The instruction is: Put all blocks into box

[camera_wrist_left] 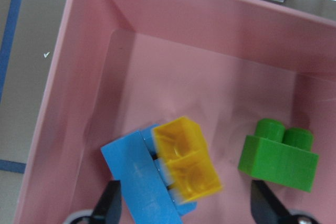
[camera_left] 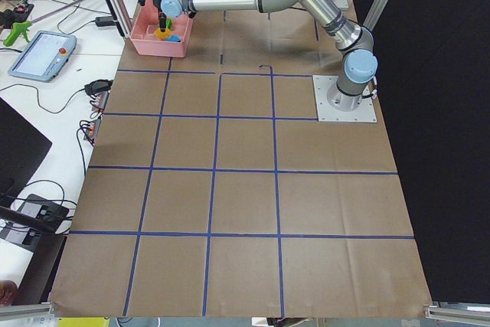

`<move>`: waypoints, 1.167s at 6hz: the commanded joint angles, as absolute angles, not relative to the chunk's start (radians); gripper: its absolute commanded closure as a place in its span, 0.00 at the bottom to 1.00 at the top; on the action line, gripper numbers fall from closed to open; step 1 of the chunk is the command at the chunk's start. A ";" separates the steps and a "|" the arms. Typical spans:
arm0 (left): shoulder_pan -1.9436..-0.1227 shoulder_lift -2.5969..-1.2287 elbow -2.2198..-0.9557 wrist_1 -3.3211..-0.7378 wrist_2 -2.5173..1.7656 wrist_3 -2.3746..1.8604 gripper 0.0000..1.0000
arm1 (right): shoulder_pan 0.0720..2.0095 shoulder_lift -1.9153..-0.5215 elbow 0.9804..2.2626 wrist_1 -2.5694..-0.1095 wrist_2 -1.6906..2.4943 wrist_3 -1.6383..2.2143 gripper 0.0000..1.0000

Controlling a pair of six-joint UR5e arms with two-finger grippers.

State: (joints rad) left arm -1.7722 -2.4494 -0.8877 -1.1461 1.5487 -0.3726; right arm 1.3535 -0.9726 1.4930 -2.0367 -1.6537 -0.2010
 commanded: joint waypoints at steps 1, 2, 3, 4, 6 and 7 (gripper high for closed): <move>-1.709 -2.357 -0.900 -1.202 1.549 -0.228 0.00 | 1.362 -1.034 1.427 -1.944 -1.658 -0.184 0.93; -1.633 -2.244 -0.916 -1.373 1.548 -0.127 0.00 | 1.383 -1.072 1.372 -1.925 -1.642 -0.114 0.93; -1.574 -2.145 -0.972 -1.461 1.546 -0.010 0.00 | 1.429 -1.086 1.321 -1.930 -1.603 -0.044 0.93; -1.539 -2.032 -1.079 -1.497 1.548 0.041 0.01 | 1.474 -1.082 1.249 -1.948 -1.594 0.062 0.93; -1.534 -1.779 -1.390 -1.473 1.545 0.084 0.01 | 1.552 -1.034 1.163 -2.055 -1.496 0.191 0.93; -1.532 -1.684 -1.495 -1.448 1.546 0.121 0.01 | 1.604 -0.973 1.126 -2.112 -1.497 0.254 0.93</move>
State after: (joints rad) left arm -1.5344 -1.7882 -1.3768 -1.4685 1.5454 0.0909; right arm 1.5546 -1.0238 1.1637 -2.0553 -1.5062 0.1945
